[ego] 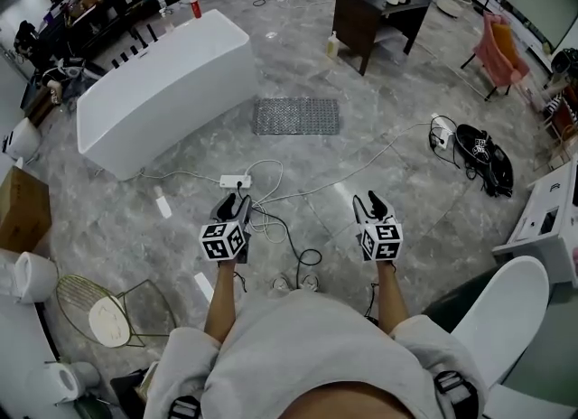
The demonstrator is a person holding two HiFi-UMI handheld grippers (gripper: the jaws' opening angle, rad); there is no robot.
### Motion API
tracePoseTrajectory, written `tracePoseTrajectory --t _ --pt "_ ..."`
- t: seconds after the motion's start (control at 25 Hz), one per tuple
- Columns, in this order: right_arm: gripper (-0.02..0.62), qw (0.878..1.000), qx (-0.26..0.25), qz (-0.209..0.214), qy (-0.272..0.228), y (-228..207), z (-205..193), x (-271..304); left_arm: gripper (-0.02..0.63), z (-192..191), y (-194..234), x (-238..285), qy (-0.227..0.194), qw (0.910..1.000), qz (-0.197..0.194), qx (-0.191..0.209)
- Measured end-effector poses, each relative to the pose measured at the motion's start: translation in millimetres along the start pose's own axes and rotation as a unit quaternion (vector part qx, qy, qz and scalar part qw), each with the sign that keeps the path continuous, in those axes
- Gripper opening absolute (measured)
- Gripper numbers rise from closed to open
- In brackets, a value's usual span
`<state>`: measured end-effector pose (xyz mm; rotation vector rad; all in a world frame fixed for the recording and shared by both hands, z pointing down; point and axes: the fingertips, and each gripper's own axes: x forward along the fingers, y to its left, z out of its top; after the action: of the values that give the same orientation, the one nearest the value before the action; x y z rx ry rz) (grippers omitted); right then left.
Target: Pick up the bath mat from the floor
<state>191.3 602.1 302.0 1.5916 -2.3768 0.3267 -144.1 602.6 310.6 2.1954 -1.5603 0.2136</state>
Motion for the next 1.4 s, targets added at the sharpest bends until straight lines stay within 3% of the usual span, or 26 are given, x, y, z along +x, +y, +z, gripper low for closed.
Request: tracePoseTrajectory --t 0.72,1.4 --pt "0.17 1.0 -0.002 0.02 0.01 -21 -10 16 0.179 -19 -5 17 0.011 0.9997 0.02 -0.003" --pt "0.17 1.0 0.002 -0.005 0.02 -71 16 102 0.179 25 22 129 0.018 0.9998 -0.005 0.002"
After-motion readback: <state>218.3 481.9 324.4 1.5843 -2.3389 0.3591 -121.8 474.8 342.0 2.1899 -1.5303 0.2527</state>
